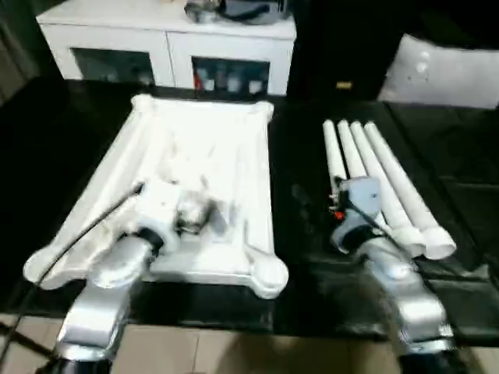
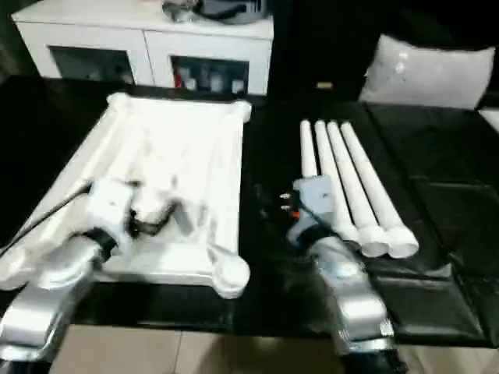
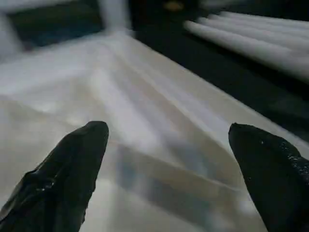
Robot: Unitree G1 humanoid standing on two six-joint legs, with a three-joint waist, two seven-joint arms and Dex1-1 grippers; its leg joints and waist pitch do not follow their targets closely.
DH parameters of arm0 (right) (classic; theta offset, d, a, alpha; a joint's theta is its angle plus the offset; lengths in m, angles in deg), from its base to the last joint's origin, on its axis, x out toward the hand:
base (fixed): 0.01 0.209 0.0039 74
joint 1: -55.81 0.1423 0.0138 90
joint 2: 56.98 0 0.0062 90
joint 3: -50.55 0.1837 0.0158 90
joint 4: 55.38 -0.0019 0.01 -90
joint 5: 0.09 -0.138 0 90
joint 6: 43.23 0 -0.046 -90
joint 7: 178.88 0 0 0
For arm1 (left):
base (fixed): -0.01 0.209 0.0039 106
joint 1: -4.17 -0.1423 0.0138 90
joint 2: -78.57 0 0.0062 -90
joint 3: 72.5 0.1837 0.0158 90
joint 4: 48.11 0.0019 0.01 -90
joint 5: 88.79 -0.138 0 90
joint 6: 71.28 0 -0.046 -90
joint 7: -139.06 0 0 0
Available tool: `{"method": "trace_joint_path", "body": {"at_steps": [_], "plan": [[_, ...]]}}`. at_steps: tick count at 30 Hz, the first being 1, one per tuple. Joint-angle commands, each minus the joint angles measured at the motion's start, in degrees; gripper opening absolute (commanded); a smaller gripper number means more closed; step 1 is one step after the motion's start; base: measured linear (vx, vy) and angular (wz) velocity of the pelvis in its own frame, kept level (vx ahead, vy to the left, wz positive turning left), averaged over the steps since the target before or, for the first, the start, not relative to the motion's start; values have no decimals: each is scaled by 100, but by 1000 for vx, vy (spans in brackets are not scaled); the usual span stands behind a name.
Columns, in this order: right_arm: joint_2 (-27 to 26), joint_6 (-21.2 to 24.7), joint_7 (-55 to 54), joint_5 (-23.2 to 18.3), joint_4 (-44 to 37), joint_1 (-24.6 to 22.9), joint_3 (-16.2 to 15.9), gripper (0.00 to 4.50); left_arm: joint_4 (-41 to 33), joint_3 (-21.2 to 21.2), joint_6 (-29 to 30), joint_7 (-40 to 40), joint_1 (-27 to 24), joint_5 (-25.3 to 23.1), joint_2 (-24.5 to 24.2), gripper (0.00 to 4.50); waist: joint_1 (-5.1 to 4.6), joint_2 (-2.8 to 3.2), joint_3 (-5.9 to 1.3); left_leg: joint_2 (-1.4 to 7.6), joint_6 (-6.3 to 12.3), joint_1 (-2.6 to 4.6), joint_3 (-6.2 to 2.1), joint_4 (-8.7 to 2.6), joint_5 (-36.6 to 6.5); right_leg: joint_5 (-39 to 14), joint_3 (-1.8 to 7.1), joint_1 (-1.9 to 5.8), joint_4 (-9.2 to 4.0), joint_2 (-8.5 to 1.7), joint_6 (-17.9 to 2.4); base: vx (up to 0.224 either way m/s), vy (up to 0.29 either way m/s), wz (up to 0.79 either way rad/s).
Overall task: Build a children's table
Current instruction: Move to table
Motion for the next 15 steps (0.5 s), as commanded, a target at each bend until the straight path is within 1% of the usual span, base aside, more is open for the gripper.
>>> {"method": "trace_joint_path", "body": {"at_steps": [1,2,3,4,5,6,7,8,9,10,11,13,14,15], "plan": [[23,186,199,-72,-105,0,-42,450,-26,58,176,-280,32,129,-170,444,45,47,-306,412,100,9,-91,-431,1279,3500,133,500,-276,-351,-860,0,0,0],[57,226,247,-71,-112,7,-70,450,-23,85,199,-374,54,149,-221,444,20,116,-275,466,3,32,-118,-485,961,2847,111,488,-314,-341,-991,0,0,0],[107,282,329,-82,-127,11,-115,450,-26,120,237,-505,86,167,-305,444,-27,168,-210,568,-149,79,-148,-594,212,1453,90,472,-407,-332,-1228,0,0,0],[189,316,456,-96,-145,13,-178,450,-39,152,292,-719,124,212,-432,444,-42,165,-193,577,-209,96,-134,-619,-72,998,109,481,-442,-328,-1292,-60,-30,-5],[207,320,486,-102,-152,10,-189,450,-42,161,291,-761,130,213,-462,444,-38,138,-140,608,-195,153,-116,-674,-597,170,153,443,-522,-339,-1363,-92,-26,0],[338,339,695,-158,-199,-9,-264,450,-63,216,287,-1058,171,219,-667,444,-41,144,-93,618,-183,155,-106,-721,-919,-352,172,430,-576,-353,-1371,-92,-26,0],[493,375,938,-248,-270,-51,-312,450,-60,229,252,-1330,205,295,-809,444,-27,137,-30,630,-188,201,-79,-770,-1550,-1513,207,404,-686,-396,-1274,-101,-25,1],[575,384,1078,-286,-315,-79,-340,450,-59,251,188,-1476,215,323,-889,444,0,140,-30,647,-223,260,-59,-780,-1762,-2212,238,358,-753,-432,-1154,-64,-28,3],[649,386,1216,-313,-361,-108,-368,450,-60,285,103,-1617,220,338,-973,444,6,132,-35,654,-202,271,-44,-783,-1706,-2288,254,344,-778,-439,-1123,-64,-28,3],[841,369,1492,-259,-441,-168,-452,450,-52,421,-16,-1905,227,311,-1175,444,24,145,-31,679,-167,252,-14,-803,-1501,-2142,272,345,-779,-432,-1099,0,0,0],[885,362,1548,-244,-456,-180,-473,450,-49,452,-31,-1966,229,303,-1219,444,31,146,-41,701,-141,240,15,-811,-1331,-1920,268,341,-757,-414,-1103,0,0,0],[1192,391,1926,-223,-551,-238,-574,450,-32,657,-34,-2380,257,292,-1472,444,28,150,-60,699,-142,201,55,-820,-1215,-1716,248,360,-724,-398,-1145,0,0,0],[1317,437,2075,-256,-597,-244,-589,450,-44,726,57,-2559,284,350,-1549,444,33,135,-84,703,-114,199,58,-818,-1064,-1490,248,379,-701,-391,-1174,0,0,0],[1410,494,2182,-297,-634,-242,-587,450,-51,782,107,-2686,315,385,-1598,444,33,135,-103,698,-76,195,84,-805,-896,-1127,248,372,-671,-374,-1247,0,0,0]]}}
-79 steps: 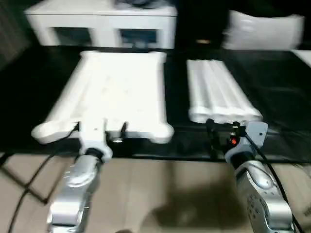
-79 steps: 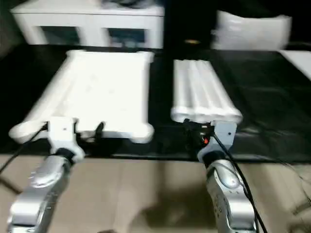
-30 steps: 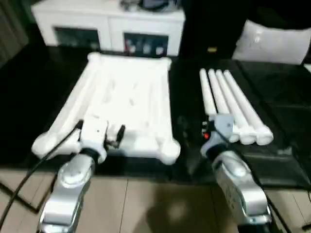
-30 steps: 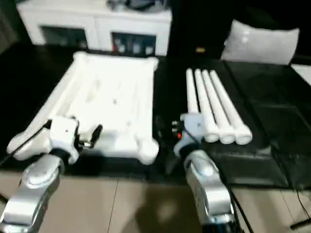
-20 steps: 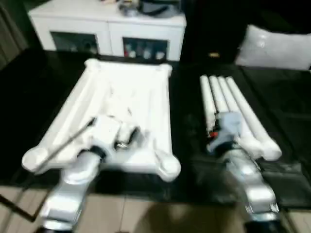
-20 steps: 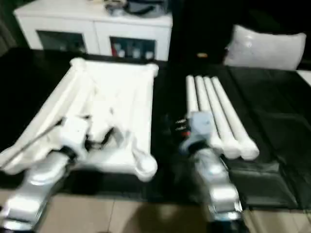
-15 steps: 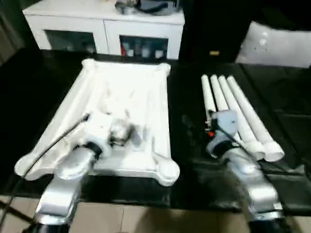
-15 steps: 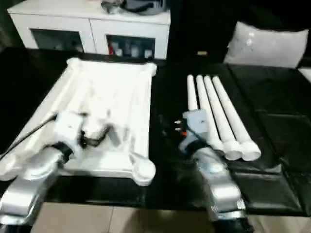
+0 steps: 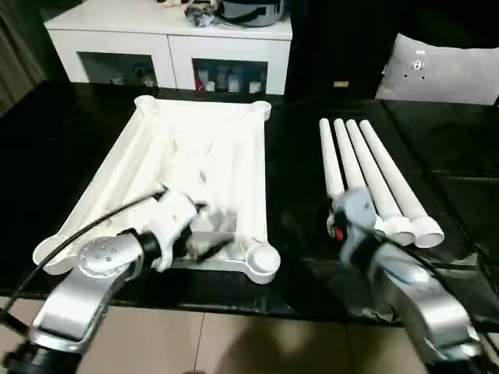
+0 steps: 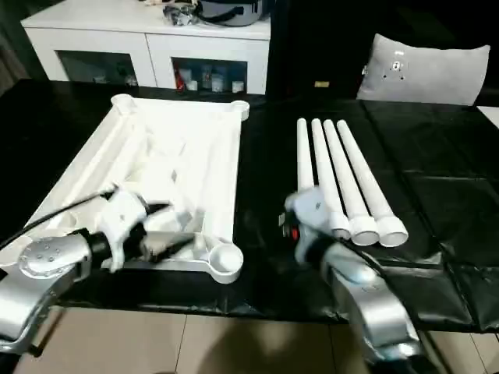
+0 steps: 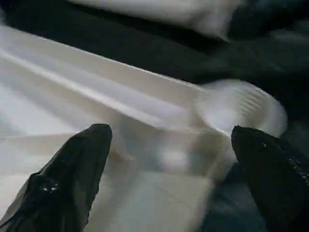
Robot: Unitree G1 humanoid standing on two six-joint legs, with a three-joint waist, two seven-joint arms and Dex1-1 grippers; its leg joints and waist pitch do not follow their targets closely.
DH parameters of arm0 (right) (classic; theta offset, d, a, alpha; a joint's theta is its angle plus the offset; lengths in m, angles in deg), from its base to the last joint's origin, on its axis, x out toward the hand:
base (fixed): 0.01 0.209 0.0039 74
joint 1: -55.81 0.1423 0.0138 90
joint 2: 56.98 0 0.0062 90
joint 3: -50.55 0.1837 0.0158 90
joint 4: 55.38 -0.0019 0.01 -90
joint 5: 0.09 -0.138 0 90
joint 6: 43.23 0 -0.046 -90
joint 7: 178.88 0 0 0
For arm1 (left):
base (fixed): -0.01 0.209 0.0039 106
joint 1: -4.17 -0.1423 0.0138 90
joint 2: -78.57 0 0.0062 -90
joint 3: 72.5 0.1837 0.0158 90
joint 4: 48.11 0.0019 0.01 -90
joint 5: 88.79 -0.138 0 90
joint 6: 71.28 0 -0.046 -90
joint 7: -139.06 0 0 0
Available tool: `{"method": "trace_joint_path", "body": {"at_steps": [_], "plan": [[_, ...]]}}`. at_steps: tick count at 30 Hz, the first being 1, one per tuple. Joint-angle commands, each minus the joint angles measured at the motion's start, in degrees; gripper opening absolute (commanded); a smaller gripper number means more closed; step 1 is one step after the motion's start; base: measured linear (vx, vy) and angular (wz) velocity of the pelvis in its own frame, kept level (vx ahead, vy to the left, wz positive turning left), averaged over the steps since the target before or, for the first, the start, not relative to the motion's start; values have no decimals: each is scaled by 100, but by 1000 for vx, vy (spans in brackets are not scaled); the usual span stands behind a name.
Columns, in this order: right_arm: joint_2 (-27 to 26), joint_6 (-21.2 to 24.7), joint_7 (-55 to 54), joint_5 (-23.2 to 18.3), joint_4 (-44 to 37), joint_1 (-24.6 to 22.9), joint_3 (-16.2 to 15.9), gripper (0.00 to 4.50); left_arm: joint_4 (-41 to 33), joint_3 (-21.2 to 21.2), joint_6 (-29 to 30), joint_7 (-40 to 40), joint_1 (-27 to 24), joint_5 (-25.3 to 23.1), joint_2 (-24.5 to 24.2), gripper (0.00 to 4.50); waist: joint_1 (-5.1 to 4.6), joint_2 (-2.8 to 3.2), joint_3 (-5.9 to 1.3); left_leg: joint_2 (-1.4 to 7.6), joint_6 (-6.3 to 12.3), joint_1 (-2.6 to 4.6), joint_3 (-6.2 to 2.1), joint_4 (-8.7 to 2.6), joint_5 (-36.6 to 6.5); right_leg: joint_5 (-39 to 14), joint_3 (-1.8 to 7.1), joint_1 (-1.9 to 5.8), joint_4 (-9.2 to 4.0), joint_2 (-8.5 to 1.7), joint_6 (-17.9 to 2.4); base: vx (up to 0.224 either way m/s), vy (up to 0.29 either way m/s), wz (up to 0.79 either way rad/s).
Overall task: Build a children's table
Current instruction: Move to table, then move table base
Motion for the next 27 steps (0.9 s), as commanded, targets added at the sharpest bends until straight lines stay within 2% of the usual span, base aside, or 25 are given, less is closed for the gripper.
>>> {"method": "trace_joint_path", "body": {"at_steps": [1,2,4,5,6,9,10,12,19,21,23,27], "plan": [[125,124,249,-67,-189,22,17,450,-50,134,98,-309,114,80,-88,429,14,14,-265,435,98,-38,-127,-568,-982,-1103,287,196,-464,-471,-1077,0,0,0],[244,186,366,-113,-218,47,15,450,-24,177,155,-435,183,137,-103,418,13,2,-294,435,154,-57,-112,-533,-647,-638,274,209,-422,-466,-1174,0,0,0],[397,248,522,-166,-250,75,7,450,31,224,181,-590,271,185,-112,410,16,9,-318,419,269,-80,-94,-480,-227,-39,248,214,-365,-449,-1332,0,0,0],[454,265,584,-179,-262,83,1,450,62,241,176,-649,304,199,-110,400,9,-4,-315,415,298,-93,-88,-475,-174,36,242,222,-361,-445,-1367,0,0,0],[656,278,817,-159,-335,82,-53,450,186,352,163,-940,404,206,-211,387,7,-2,-303,419,321,-94,-81,-477,-252,-49,234,223,-373,-450,-1424,0,0,0],[865,256,1091,-174,-452,60,-109,450,367,460,137,-1245,525,200,-350,365,8,-13,-274,439,303,-82,-74,-507,-556,-650,250,226,-420,-465,-1349,0,0,0],[900,280,1164,-216,-497,46,-109,450,426,492,99,-1286,561,154,-381,354,-1,11,-272,444,280,-71,-74,-512,-661,-801,250,211,-436,-464,-1336,0,0,0],[953,391,1299,-342,-617,10,-112,450,557,550,58,-1349,646,67,-422,331,0,14,-272,452,262,-60,-74,-514,-729,-889,256,206,-440,-472,-1335,0,0,0],[1054,584,1529,-495,-885,-120,-222,450,852,689,17,-1447,880,-106,-423,285,14,31,-283,474,215,-54,-60,-512,-654,-668,257,197,-425,-473,-1407,0,0,0],[1041,618,1554,-521,-940,-139,-228,450,988,701,-41,-1413,935,-166,-392,280,16,20,-286,470,213,-54,-59,-512,-655,-658,255,204,-428,-473,-1418,0,0,0],[1028,637,1552,-512,-965,-144,-237,450,1113,719,-100,-1380,974,-219,-368,250,12,12,-285,471,184,-60,-60,-513,-666,-709,255,212,-431,-480,-1413,0,0,0],[1030,688,1555,-519,-988,-123,-257,450,1236,732,-104,-1413,1020,-256,-367,238,10,16,-291,472,173,-64,-62,-510,-601,-635,254,214,-419,-485,-1403,0,0,0]]}}
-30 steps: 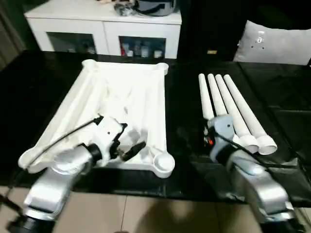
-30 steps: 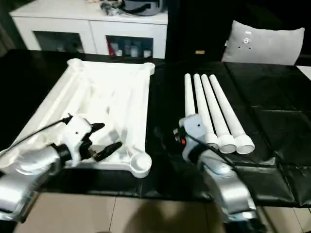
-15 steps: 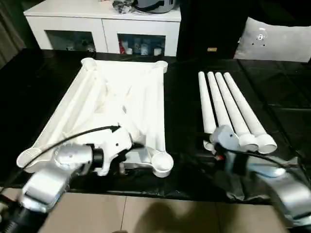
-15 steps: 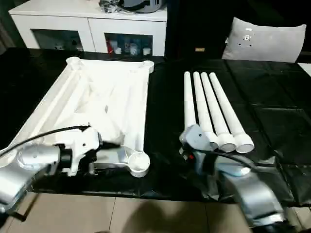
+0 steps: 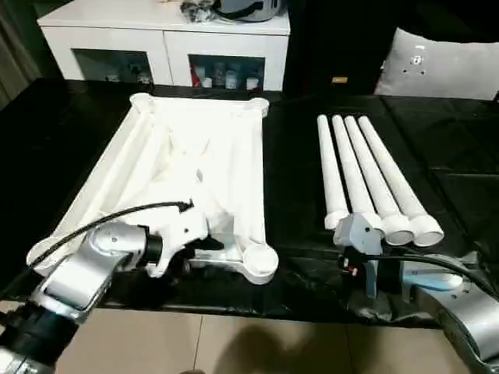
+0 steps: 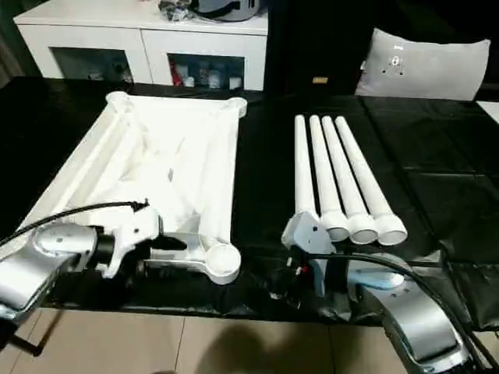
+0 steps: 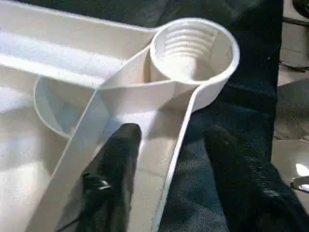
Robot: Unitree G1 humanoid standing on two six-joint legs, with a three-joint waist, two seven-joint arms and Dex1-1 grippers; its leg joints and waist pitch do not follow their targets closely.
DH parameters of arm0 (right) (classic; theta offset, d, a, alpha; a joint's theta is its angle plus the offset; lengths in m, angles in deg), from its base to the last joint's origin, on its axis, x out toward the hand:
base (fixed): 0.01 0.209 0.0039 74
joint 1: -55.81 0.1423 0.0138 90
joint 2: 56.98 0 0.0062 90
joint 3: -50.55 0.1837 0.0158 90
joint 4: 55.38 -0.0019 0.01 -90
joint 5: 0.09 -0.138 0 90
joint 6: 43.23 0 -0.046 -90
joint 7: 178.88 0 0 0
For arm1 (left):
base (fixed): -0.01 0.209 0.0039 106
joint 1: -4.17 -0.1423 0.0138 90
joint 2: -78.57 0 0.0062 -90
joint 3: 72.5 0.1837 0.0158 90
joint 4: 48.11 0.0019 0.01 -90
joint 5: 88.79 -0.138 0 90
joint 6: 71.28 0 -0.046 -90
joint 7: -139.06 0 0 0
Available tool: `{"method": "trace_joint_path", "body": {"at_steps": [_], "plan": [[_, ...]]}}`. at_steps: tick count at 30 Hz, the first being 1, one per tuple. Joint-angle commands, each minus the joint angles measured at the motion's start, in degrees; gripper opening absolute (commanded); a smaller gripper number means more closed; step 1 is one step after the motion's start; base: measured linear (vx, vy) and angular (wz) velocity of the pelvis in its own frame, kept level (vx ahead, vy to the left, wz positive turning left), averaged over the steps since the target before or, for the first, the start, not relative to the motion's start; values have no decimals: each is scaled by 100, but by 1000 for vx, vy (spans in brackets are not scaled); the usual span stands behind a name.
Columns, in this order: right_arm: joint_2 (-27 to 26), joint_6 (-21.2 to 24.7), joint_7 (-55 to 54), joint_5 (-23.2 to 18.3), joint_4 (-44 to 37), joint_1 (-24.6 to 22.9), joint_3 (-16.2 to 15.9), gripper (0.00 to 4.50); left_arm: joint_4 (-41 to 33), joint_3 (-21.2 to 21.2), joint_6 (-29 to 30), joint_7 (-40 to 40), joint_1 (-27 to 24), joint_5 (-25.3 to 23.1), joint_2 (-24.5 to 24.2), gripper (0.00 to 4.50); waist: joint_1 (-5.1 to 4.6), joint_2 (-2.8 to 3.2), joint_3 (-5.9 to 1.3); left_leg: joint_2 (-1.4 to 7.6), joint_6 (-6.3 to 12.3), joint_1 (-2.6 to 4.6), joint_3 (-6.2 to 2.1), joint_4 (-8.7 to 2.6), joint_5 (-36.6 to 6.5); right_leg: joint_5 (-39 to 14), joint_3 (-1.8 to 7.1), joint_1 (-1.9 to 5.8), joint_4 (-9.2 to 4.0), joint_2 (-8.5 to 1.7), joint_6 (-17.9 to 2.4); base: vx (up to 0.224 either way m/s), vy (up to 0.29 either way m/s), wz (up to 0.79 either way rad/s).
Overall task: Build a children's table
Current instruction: Move table base
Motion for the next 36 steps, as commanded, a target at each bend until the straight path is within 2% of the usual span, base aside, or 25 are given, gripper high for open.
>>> {"method": "trace_joint_path", "body": {"at_steps": [1,7,8,9,12,18,22,24,28,29,30,31,33,34,35,36], "plan": [[5,23,47,12,-27,31,-71,450,155,83,-86,58,129,-160,4,215,22,18,-290,430,169,-16,-128,-504,-617,-667,260,252,-418,-488,-1381,0,0,0],[4,43,64,-18,-52,2,-87,450,267,118,-109,10,127,-210,5,177,28,16,-283,437,156,-15,-128,-512,-667,-728,266,249,-424,-494,-1384,0,0,0],[2,47,58,-12,-63,-11,-89,450,285,105,-135,-5,117,-205,15,158,26,26,-283,438,144,-15,-128,-512,-695,-748,267,249,-428,-496,-1392,0,0,0],[-1,43,50,-5,-63,-13,-88,450,283,93,-133,-9,112,-189,23,158,27,49,-283,439,137,-11,-133,-512,-700,-742,267,246,-423,-495,-1397,0,0,0],[-39,17,-39,43,-35,-36,-60,450,237,-17,-57,-26,72,-26,111,130,27,40,-283,443,117,-12,-130,-515,-729,-710,264,247,-424,-497,-1435,0,0,0],[-21,4,0,37,-55,-86,-96,450,344,20,-74,-8,94,-138,109,81,20,32,-279,442,134,-18,-132,-519,-742,-731,267,258,-429,-497,-1416,0,0,0],[-88,-97,-123,148,2,-79,-87,450,541,0,-46,97,164,-140,260,61,17,32,-279,441,110,-15,-129,-519,-737,-774,268,250,-434,-501,-1405,0,0,0],[-201,-103,-225,125,41,-56,-23,450,952,-28,-170,627,387,-360,606,46,8,17,-275,431,122,-18,-118,-505,-723,-747,268,247,-450,-493,-1416,0,0,0],[-311,-27,-359,80,60,-11,43,450,1168,-33,-259,941,587,-421,953,23,-2,-8,-299,428,122,-52,-139,-497,-559,-652,267,297,-429,-512,-1359,0,0,0],[-426,84,-492,35,129,33,111,450,1247,33,-420,963,656,-483,1057,19,-14,58,-304,424,139,-53,-146,-488,-476,-521,266,291,-418,-507,-1369,0,0,0],[-438,94,-504,29,137,37,119,450,1254,40,-439,961,661,-488,1065,14,-40,20,-317,415,163,-55,-133,-472,-424,-393,263,293,-422,-497,-1389,0,0,0],[-658,368,-743,-162,261,101,325,450,1364,90,-662,984,709,-564,1133,14,-41,71,-325,413,162,-52,-144,-468,-374,-301,261,295,-405,-495,-1417,0,0,0],[-816,459,-846,-330,303,127,477,450,1464,101,-851,982,738,-622,1161,6,-53,43,-326,415,179,-44,-134,-466,-363,-208,253,296,-414,-489,-1480,0,0,0],[-825,460,-849,-340,305,128,486,450,1470,101,-862,981,740,-625,1163,6,-51,65,-327,419,192,-44,-125,-460,-337,-112,259,290,-408,-491,-1513,0,0,0],[-998,632,-994,-598,251,182,704,450,1543,68,-991,936,754,-609,1191,6,-39,108,-319,429,176,-29,-130,-471,-421,-117,251,280,-414,-482,-1526,0,0,0],[-1161,705,-1207,-731,219,260,885,450,1544,1,-1016,926,747,-534,1226,6,-34,96,-317,431,153,-26,-127,-482,-506,-185,256,281,-412,-492,-1542,0,0,0]]}}
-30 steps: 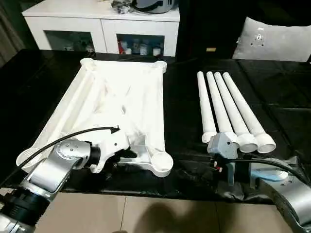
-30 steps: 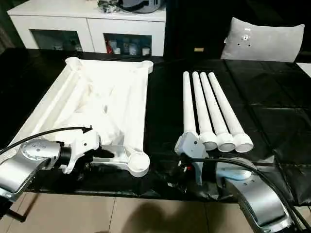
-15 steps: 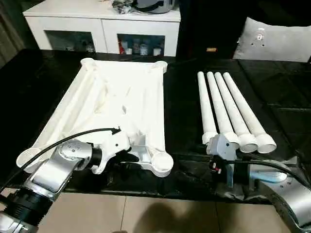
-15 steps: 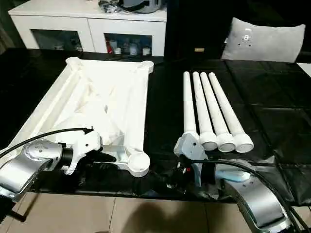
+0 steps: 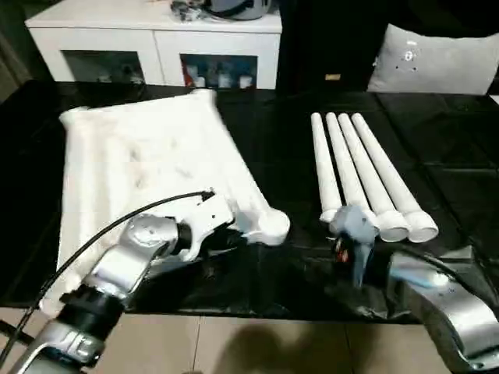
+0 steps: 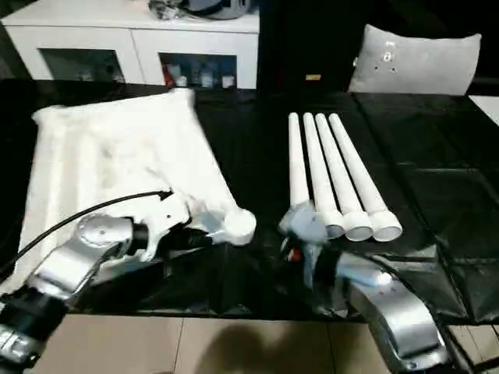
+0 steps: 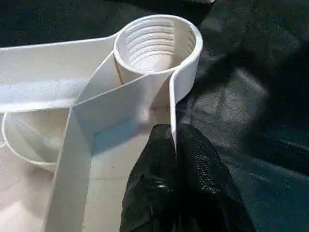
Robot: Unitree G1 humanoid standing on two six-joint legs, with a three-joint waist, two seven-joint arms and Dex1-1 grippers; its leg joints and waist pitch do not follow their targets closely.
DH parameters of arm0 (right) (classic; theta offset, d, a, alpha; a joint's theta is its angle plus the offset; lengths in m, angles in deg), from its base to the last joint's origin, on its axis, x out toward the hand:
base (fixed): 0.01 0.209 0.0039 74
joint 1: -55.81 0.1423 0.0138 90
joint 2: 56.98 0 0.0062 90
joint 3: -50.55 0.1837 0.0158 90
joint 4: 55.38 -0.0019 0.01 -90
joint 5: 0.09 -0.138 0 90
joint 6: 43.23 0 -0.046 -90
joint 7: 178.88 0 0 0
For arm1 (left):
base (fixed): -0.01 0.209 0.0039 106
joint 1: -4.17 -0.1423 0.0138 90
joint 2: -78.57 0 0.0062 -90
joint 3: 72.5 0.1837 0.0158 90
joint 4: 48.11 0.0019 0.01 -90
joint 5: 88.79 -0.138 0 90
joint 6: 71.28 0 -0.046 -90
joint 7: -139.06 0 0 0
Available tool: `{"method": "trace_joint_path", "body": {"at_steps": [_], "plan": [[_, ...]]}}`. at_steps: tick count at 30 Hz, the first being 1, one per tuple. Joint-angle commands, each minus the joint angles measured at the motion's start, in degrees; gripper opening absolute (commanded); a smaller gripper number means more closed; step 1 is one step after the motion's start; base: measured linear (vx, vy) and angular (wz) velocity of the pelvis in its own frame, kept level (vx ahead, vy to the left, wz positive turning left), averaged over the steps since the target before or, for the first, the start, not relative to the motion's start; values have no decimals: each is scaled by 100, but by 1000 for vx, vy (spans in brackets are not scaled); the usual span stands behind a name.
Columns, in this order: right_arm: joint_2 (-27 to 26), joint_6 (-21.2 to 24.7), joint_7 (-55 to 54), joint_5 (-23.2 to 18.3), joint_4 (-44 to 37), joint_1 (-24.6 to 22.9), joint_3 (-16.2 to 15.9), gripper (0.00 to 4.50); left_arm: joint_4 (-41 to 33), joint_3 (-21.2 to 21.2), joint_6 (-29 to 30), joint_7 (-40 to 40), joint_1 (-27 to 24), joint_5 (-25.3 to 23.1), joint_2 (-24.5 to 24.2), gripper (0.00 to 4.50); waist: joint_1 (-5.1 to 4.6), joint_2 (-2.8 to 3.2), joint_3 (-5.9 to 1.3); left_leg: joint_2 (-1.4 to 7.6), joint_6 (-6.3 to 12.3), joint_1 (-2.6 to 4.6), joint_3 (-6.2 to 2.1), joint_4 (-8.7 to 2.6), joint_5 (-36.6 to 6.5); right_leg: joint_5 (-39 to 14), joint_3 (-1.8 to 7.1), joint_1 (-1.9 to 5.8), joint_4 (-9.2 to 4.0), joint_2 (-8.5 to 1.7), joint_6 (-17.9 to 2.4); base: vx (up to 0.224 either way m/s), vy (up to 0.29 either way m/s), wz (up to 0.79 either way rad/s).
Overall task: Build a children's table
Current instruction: Move table base
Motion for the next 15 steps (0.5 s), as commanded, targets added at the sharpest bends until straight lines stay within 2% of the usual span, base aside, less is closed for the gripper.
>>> {"method": "trace_joint_path", "body": {"at_steps": [1,2,3,4,5,7,8,9,11,12,13,14,15], "plan": [[-210,150,-421,-262,-70,234,364,450,-2,-102,-112,-32,78,71,29,29,24,55,-327,427,124,-10,-141,-484,-536,-243,253,287,-395,-499,-1535,0,0,0],[-210,150,-421,-262,-70,234,364,450,-2,-102,-112,-32,78,71,29,54,22,59,-327,429,68,-3,-135,-488,-551,-311,252,282,-396,-499,-1524,0,0,0],[-283,54,-563,-172,-41,296,391,450,-78,-111,-73,-79,48,107,-2,54,31,63,-323,431,45,0,-134,-487,-547,-319,254,280,-397,-497,-1511,0,0,0],[-490,-95,-1015,171,75,463,397,450,-235,-203,-25,-155,-30,217,-53,57,38,47,-320,427,19,-1,-123,-491,-509,-314,259,276,-400,-493,-1490,0,0,0],[-531,-133,-1135,279,107,501,389,450,-283,-230,-9,-166,-53,248,-63,57,46,60,-325,428,-60,-15,-129,-498,-391,-248,254,267,-369,-499,-1479,0,0,0],[-683,-233,-1723,848,275,689,292,450,-446,-379,-16,-172,-148,363,-99,83,37,75,-334,405,-150,3,-116,-492,-343,-193,244,249,-362,-478,-1462,0,0,0],[-812,155,-2216,1146,464,915,219,450,-679,-567,118,-153,-268,537,-143,99,35,61,-325,391,-182,6,-103,-491,-389,-185,248,258,-370,-467,-1440,0,0,0],[-923,578,-2483,1191,594,1078,240,450,-887,-700,255,-104,-359,661,-165,98,-3,72,-319,375,-259,-8,-113,-513,-344,-161,244,265,-341,-447,-1462,0,0,0],[-1228,1317,-2961,1087,994,1586,330,450,-1453,-1026,669,66,-600,938,-215,114,-27,53,-323,368,-306,12,-110,-506,-423,-253,243,260,-354,-447,-1448,0,0,0],[-1363,1499,-3119,990,1119,1758,424,450,-1641,-1096,822,132,-681,988,-228,114,-29,45,-335,357,-288,0,-112,-494,-352,-176,254,274,-333,-458,-1467,0,0,0],[-1412,1650,-3214,965,1198,1877,472,450,-1761,-1126,967,195,-721,1010,-218,138,-28,60,-337,357,-292,2,-101,-487,-324,-132,257,266,-329,-454,-1459,0,0,0],[-1470,1832,-3348,954,1340,2047,534,450,-1942,-1154,1205,305,-775,1007,-194,138,-21,-41,-333,355,-241,-22,-93,-500,-199,-59,253,289,-326,-441,-1406,0,0,0],[-1537,2007,-3522,970,1604,2300,610,450,-2223,-1172,1392,414,-856,1021,-156,145,-20,-25,-343,363,-243,-4,-91,-489,-131,18,255,281,-299,-447,-1416,0,0,0]]}}
